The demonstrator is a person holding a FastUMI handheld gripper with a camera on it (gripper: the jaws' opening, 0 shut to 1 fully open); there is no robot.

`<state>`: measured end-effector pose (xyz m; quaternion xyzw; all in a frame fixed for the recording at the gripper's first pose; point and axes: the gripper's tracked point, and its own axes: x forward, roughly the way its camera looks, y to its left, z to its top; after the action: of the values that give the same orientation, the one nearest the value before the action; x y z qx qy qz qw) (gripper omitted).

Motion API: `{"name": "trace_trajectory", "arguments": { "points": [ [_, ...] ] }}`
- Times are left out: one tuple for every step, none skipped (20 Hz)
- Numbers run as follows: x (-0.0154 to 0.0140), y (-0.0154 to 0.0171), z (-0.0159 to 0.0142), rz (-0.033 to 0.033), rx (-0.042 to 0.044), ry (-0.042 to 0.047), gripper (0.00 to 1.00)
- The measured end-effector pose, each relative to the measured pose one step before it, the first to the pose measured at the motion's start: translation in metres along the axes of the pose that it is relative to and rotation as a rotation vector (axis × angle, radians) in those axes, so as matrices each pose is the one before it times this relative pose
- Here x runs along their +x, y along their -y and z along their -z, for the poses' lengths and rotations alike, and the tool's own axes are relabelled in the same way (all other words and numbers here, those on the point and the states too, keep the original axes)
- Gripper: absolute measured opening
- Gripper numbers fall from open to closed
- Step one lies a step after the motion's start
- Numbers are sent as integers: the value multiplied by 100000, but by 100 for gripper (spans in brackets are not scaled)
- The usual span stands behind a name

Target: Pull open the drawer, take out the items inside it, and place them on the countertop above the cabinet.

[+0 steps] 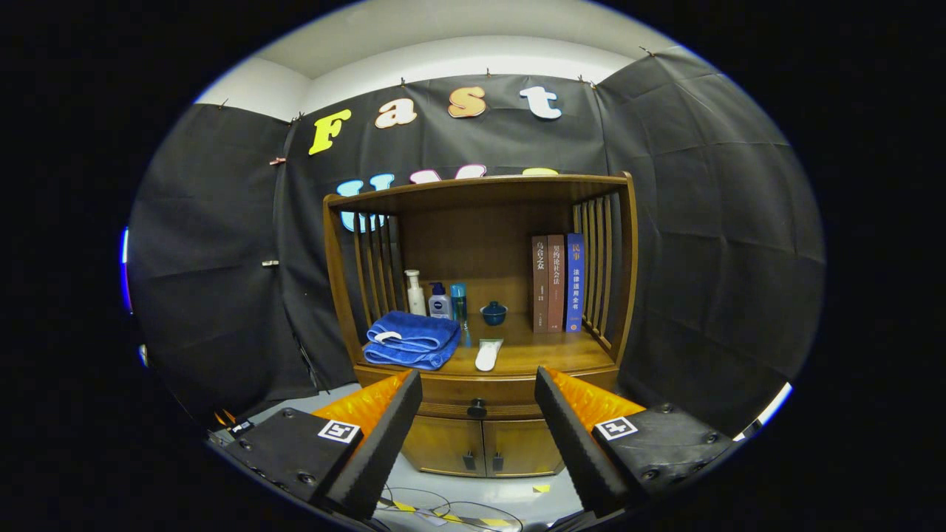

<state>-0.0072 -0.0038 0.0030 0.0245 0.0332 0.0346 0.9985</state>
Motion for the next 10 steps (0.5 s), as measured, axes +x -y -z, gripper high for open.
{"name": "trace_trajectory", "arguments": {
  "points": [
    [-26,-126,116,95,-1450,-455,100],
    [73,-313,186,-374,-1035,-608,100],
    [132,-303,83,-397,-498,-470,100],
    [67,-274,67,-557,-131,-281,100],
    [55,-218,100,-404,122,-109,100],
    [-66,16,-18,-334,218,127,100],
    [-109,-9,-11,-40,374,311,100],
    [-45,108,-53,-45,642,446,100],
    [-77,45,-92,-54,810,281,100],
    [-57,123,-66,153,534,279,100]
  ]
}}
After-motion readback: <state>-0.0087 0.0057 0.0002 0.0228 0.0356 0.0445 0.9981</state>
